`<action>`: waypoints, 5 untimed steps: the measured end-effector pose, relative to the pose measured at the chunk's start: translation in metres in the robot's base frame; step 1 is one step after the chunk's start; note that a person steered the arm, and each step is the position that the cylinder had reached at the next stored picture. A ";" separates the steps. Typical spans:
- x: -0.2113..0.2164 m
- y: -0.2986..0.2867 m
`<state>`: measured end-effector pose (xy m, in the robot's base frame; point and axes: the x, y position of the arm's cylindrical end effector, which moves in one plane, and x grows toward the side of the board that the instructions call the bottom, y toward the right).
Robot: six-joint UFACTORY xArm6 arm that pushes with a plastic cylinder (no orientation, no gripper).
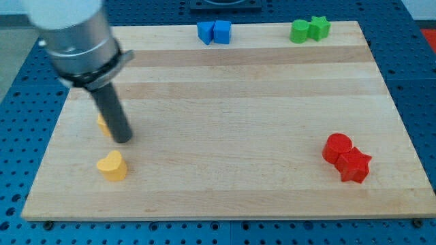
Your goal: Place the yellow hexagon closer to the yellow heart
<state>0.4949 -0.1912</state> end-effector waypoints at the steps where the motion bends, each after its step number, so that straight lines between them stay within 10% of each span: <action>1: -0.023 0.008; 3: -0.093 0.018; 5: -0.046 -0.026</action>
<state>0.4487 -0.2169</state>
